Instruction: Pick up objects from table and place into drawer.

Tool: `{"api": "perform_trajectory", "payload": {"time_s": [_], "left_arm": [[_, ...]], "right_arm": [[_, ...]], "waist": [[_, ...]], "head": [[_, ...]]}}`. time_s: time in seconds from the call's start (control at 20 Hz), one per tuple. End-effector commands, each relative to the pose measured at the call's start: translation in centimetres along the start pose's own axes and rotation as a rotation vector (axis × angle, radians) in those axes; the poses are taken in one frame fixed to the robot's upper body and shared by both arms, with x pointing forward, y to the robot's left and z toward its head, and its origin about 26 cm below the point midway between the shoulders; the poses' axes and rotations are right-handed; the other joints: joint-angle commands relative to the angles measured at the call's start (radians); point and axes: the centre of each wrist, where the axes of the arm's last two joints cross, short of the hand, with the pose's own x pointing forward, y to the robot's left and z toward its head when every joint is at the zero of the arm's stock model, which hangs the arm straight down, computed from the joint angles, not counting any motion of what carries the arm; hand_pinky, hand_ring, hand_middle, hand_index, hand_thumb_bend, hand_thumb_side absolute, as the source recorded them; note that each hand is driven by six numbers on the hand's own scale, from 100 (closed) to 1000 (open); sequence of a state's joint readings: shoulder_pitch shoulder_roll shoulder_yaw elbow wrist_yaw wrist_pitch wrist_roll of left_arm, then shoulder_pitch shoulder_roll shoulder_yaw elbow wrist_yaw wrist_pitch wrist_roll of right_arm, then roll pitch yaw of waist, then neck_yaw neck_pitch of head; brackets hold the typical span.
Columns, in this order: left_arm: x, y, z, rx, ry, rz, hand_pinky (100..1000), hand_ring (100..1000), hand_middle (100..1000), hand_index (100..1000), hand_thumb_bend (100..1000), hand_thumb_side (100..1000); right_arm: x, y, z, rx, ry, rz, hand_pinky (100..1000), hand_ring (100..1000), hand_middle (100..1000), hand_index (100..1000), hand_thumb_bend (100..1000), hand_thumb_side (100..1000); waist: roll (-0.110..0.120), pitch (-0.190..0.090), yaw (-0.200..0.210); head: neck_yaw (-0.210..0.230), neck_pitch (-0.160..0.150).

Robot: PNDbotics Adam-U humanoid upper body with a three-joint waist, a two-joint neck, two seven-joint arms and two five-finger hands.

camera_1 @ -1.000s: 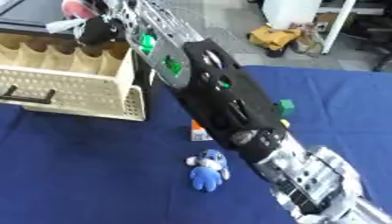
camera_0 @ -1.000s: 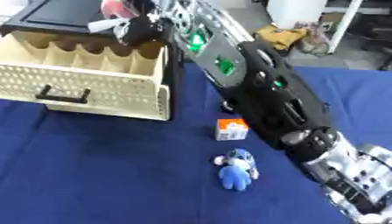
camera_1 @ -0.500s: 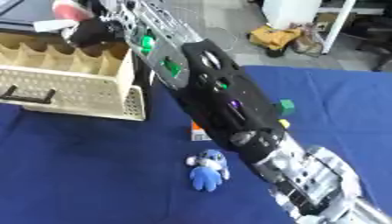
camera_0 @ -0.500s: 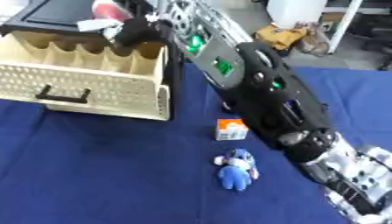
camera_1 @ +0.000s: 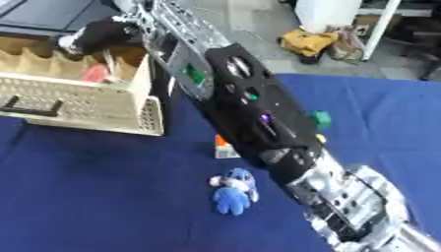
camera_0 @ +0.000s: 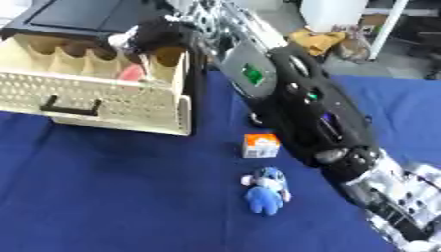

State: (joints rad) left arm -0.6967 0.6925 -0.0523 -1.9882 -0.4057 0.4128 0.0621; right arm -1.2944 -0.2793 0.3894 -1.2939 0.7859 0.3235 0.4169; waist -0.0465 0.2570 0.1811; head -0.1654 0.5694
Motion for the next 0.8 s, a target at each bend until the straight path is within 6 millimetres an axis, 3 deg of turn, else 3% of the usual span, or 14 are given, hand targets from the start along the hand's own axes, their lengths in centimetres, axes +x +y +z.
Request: {"api": "perform_trajectory", "payload": {"time_s": [0.05,0.45,0.6,0.8], "left_arm": [[0.4,0.8,-0.2,0.014,-0.023,-0.018,100,100,100,746,391,864],[0.2,0.9,-0.1,0.019,-0.017,-0.03,100,100,100,750,394,863],[0.1,1.0,-0.1,0.022,-0.014,-0.038,100,100,100,755,396,864],[-0.1,1.0,0.0,-0.005,-0.012,-0.061,100,100,100,771,360,904]], "right_arm": [[-0.4,-2.5,1.5,-0.049,-0.021,0.017,693,779,761,881,596,652],[0.6,-7.8,5.6,-0.252,-0.089,-0.125,672,743,722,861,569,680],[0.4,-9.8,8.2,-0.345,-0.112,-0.181,661,734,712,854,547,695],[-0.3,-11.0,12.4,-0.436,-0.144,-0.215,652,723,702,839,494,726]], "waist": [[0.005,-0.019,0.0],[0.012,-0.024,-0.011],[0.016,-0.029,-0.018],[0.023,-0.033,-0.034]], "head": [[0.003,-0.005],[0.025,0.01],[0.034,0.014],[0.05,0.018]]}}
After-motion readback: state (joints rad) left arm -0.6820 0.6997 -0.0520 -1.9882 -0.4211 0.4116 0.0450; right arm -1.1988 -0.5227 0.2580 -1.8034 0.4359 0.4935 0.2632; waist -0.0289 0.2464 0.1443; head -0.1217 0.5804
